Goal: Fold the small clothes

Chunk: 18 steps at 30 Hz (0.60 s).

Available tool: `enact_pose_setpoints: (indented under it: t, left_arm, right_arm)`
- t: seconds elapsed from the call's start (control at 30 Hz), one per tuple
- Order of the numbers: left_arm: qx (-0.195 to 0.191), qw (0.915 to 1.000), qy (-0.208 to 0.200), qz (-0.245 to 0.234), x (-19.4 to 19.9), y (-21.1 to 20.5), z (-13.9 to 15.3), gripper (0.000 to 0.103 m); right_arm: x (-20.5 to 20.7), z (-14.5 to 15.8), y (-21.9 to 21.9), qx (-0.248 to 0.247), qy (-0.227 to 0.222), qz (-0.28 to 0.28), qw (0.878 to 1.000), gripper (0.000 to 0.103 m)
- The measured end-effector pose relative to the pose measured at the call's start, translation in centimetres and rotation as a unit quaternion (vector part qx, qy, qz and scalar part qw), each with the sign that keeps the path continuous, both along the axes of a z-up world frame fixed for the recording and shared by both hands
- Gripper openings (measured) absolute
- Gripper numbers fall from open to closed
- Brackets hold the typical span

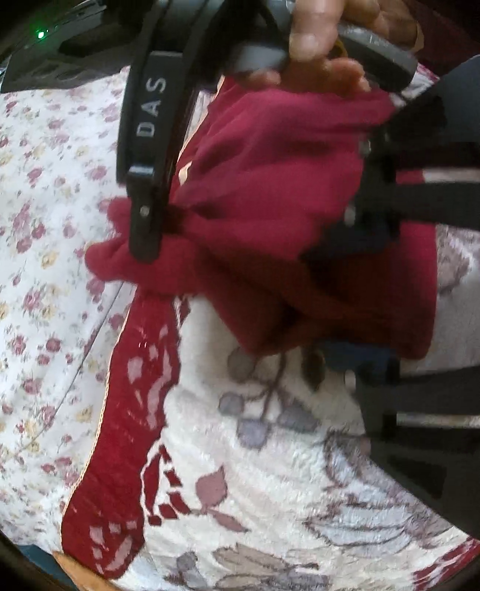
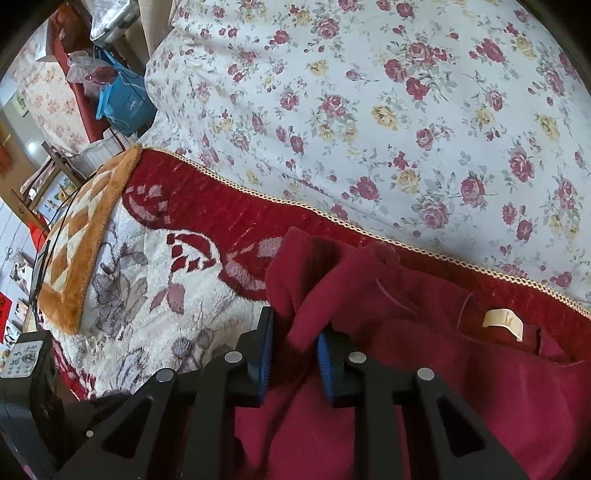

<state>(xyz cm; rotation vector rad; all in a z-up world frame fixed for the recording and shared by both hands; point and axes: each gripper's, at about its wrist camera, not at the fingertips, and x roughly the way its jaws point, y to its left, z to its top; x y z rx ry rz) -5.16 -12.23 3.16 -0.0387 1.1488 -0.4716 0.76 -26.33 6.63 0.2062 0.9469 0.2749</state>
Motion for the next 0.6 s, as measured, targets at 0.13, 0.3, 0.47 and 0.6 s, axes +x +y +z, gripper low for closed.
enact_pose_setpoints:
  t: [0.13,0.3,0.47,0.6]
  left_arm:
    - [-0.012,0.9999,-0.009,-0.004,-0.6,-0.4,1.3,0.014]
    - [-0.063,0.9976,-0.024,-0.013,-2.3,-1.6,5.1,0.013]
    - [-0.077,0.9945,-0.038,-0.06,-4.6,-6.5,8.4,0.013]
    - [-0.072,0.9903,-0.047,-0.109,-7.1,-12.1,9.6,0.013]
  right_arm:
    - [-0.5,0.5,-1.1,0.013,-0.004,-0.01,1.0,0.021]
    - [-2.1,3.0,-4.3,0.046,-0.02,-0.023,0.998,0.02]
    - [-6.0,6.6,-9.2,0.042,-0.049,-0.042,0.997,0.019]
    - [-9.5,7.4,-14.3,0.042,-0.058,-0.077,0.994,0.016]
